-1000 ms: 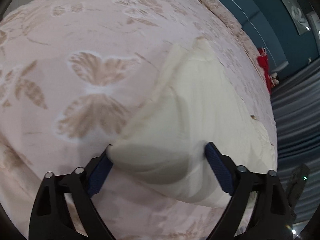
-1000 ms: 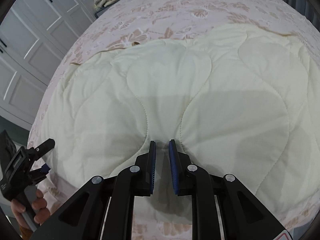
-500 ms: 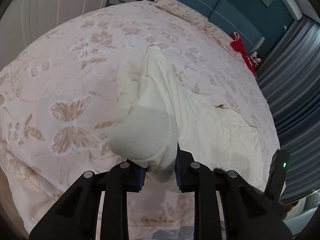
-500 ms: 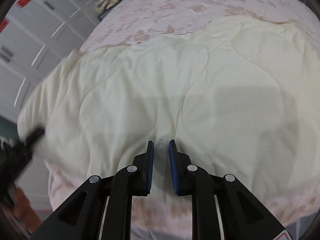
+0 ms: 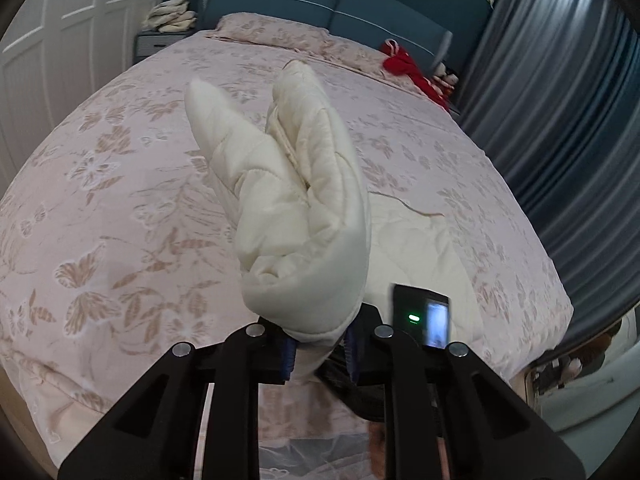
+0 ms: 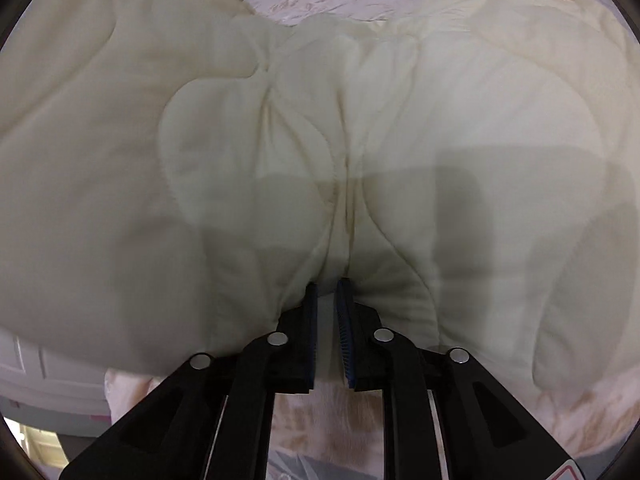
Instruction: Fold large clothes
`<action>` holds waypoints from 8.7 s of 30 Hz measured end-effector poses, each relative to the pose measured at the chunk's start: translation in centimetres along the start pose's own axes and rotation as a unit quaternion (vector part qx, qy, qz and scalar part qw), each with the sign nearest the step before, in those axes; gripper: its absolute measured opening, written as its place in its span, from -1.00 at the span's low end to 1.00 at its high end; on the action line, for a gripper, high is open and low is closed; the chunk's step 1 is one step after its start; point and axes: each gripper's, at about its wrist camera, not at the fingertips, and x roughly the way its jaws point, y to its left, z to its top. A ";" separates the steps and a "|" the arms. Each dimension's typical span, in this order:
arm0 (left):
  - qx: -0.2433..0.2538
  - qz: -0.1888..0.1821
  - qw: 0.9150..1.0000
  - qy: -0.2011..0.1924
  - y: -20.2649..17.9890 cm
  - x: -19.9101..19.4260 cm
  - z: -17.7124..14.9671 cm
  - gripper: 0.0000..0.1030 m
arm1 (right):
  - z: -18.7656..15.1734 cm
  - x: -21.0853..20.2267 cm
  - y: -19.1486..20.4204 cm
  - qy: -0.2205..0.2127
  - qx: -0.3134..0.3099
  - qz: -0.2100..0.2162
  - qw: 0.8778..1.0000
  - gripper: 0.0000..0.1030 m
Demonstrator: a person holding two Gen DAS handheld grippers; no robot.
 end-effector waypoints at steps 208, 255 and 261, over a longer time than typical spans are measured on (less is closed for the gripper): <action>0.072 0.178 0.981 0.035 9.4 12.0 12.7 -0.21 | 14.4 1.6 10.3 -0.054 -0.190 -0.228 0.953 -0.47; -0.032 0.254 0.963 0.080 11.7 8.4 3.2 0.59 | 9.1 -0.5 11.8 -0.024 -0.172 -0.224 0.959 -0.89; -0.032 0.233 0.967 0.098 11.4 7.7 1.0 0.57 | 8.8 2.1 9.9 0.003 -0.160 -0.231 0.960 -0.99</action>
